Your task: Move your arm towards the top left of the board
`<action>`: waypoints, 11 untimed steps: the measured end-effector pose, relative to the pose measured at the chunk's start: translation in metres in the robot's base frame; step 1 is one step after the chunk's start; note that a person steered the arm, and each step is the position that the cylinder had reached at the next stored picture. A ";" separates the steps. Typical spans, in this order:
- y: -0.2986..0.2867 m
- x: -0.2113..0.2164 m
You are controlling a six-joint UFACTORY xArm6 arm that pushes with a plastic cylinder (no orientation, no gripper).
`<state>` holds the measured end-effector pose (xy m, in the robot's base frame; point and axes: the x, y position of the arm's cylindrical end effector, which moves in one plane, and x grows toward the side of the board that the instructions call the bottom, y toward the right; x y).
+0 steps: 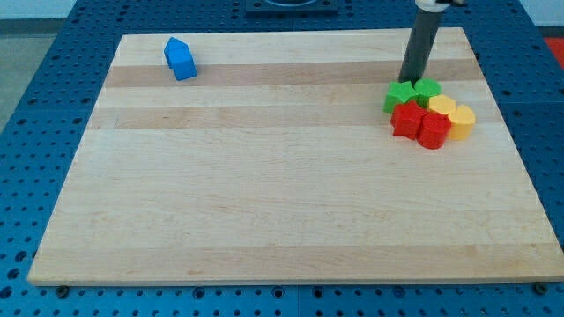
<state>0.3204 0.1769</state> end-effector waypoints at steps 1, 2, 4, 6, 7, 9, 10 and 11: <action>-0.007 -0.021; -0.013 -0.063; -0.134 -0.092; -0.262 -0.125; -0.330 -0.125; -0.412 -0.125; -0.413 -0.109; -0.413 -0.083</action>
